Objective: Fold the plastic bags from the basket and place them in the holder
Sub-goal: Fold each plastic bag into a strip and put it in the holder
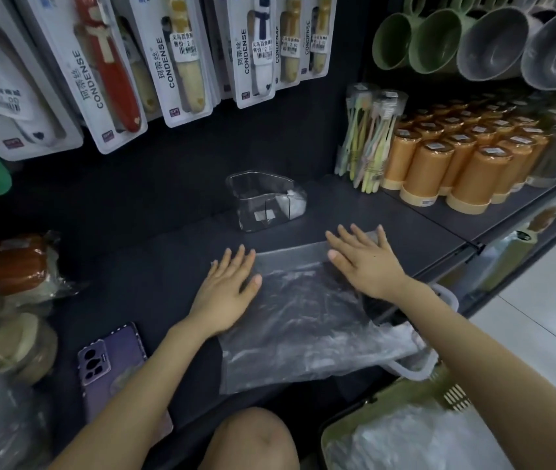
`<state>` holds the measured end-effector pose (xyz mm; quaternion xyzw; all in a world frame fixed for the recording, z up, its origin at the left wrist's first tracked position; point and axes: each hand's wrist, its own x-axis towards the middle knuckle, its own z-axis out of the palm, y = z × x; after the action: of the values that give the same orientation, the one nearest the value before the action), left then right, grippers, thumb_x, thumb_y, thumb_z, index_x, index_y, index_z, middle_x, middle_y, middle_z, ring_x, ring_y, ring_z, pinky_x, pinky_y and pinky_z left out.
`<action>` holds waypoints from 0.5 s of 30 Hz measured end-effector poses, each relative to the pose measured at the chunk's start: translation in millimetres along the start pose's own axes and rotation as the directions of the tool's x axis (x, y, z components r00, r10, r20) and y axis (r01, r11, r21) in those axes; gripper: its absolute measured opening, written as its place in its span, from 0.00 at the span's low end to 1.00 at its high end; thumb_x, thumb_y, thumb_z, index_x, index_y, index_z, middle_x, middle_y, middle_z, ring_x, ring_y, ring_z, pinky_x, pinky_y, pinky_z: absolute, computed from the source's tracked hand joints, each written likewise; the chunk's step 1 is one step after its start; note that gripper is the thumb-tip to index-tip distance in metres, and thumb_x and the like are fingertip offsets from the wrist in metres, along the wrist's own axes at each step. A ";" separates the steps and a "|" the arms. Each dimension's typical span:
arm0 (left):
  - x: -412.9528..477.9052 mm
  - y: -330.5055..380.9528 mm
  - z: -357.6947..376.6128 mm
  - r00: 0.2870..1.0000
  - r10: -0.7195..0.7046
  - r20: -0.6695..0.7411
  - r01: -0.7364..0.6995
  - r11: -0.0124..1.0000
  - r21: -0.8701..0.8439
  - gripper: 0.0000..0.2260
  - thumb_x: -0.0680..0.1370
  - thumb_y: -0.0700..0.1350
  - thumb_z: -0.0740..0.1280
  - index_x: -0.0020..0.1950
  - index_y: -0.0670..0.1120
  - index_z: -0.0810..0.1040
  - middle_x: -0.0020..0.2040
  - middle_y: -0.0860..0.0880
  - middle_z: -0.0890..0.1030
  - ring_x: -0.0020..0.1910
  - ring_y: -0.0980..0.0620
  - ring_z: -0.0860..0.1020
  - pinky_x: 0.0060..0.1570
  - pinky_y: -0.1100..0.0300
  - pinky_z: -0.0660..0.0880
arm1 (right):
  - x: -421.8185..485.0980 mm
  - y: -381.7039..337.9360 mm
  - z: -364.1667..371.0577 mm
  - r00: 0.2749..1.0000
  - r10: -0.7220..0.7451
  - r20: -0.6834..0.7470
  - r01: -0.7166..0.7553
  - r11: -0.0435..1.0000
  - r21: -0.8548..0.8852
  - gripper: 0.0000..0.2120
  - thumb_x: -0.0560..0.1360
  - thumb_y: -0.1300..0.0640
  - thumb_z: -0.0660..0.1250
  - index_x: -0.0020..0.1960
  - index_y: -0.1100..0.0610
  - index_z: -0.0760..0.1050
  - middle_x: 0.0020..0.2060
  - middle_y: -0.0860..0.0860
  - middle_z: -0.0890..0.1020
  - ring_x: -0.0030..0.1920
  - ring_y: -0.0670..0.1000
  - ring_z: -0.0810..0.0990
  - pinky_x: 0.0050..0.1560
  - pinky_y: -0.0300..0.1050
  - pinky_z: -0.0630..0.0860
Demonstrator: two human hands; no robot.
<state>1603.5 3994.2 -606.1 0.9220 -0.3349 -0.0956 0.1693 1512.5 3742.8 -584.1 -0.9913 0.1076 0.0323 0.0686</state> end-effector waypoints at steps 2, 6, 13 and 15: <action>-6.1 2.1 -12.6 0.997 0.021 -0.072 -0.028 0.994 -0.103 0.25 0.84 0.54 0.50 0.78 0.52 0.47 0.76 0.56 0.40 0.77 0.54 0.38 0.73 0.60 0.34 | -24.4 -26.0 -2.8 0.993 -0.094 -0.078 0.097 0.994 0.042 0.38 0.75 0.32 0.29 0.78 0.47 0.52 0.78 0.49 0.54 0.78 0.51 0.46 0.73 0.59 0.33; -42.4 27.3 -10.7 0.986 0.147 -0.081 -0.135 0.982 0.131 0.35 0.74 0.67 0.34 0.77 0.50 0.44 0.72 0.58 0.38 0.72 0.60 0.35 0.68 0.65 0.29 | -55.3 -73.0 26.5 0.958 -0.276 -0.081 0.277 0.961 0.005 0.50 0.66 0.33 0.19 0.78 0.51 0.56 0.77 0.53 0.58 0.78 0.56 0.51 0.71 0.58 0.31; -81.4 22.9 27.6 0.985 0.163 0.057 -0.171 0.968 0.185 0.42 0.61 0.71 0.17 0.72 0.56 0.32 0.74 0.56 0.33 0.71 0.58 0.28 0.69 0.63 0.27 | -66.5 -50.3 39.4 0.958 -0.265 -0.108 0.254 0.962 -0.105 0.32 0.82 0.40 0.38 0.69 0.54 0.73 0.65 0.58 0.76 0.67 0.61 0.74 0.69 0.63 0.48; -79.1 22.6 27.0 0.986 0.158 0.060 -0.166 0.970 0.177 0.42 0.61 0.73 0.18 0.72 0.57 0.31 0.74 0.56 0.32 0.71 0.58 0.28 0.69 0.64 0.26 | -84.0 -37.3 33.2 0.927 -0.297 -0.231 0.302 0.953 -0.013 0.30 0.81 0.36 0.44 0.71 0.52 0.71 0.69 0.55 0.73 0.70 0.58 0.70 0.72 0.61 0.47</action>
<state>1522.6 4022.7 -617.7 0.9007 -0.4201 -0.0717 0.0842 1437.1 3801.2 -605.5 -0.9923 -0.0373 -0.0948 0.0709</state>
